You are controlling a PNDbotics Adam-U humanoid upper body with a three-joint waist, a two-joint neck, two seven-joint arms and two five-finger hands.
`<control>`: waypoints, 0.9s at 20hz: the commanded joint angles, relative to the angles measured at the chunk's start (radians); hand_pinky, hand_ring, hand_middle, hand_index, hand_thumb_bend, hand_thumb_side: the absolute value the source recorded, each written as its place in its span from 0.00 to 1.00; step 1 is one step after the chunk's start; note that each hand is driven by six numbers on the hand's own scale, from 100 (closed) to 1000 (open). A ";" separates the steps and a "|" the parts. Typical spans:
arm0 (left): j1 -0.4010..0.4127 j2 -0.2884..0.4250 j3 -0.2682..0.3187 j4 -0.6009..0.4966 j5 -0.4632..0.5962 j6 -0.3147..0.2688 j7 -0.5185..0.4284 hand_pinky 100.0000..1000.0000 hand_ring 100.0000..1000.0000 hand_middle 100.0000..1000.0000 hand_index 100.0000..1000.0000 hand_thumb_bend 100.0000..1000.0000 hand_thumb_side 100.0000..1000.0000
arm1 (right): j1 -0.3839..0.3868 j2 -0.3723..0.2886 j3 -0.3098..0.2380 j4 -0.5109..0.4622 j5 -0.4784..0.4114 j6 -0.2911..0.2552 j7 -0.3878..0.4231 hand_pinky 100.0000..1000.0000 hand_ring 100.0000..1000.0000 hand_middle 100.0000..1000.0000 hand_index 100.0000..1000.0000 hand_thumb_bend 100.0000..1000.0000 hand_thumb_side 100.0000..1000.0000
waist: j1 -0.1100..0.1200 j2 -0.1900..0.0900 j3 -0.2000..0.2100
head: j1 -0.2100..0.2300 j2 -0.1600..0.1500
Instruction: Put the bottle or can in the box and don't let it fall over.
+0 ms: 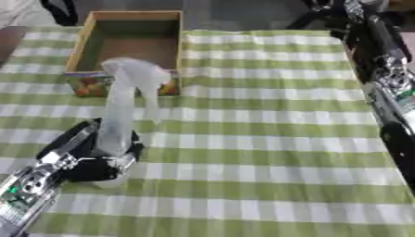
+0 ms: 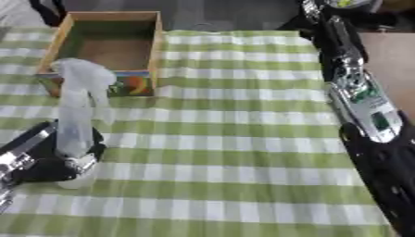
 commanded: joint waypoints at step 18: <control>-0.017 0.006 0.104 -0.122 0.054 -0.021 0.052 1.00 0.51 0.24 0.25 0.00 0.05 | -0.012 -0.020 -0.014 -0.010 -0.005 -0.005 0.001 0.90 0.78 0.83 0.84 0.00 0.77 | 0.003 -0.018 0.006 | -0.011 -0.018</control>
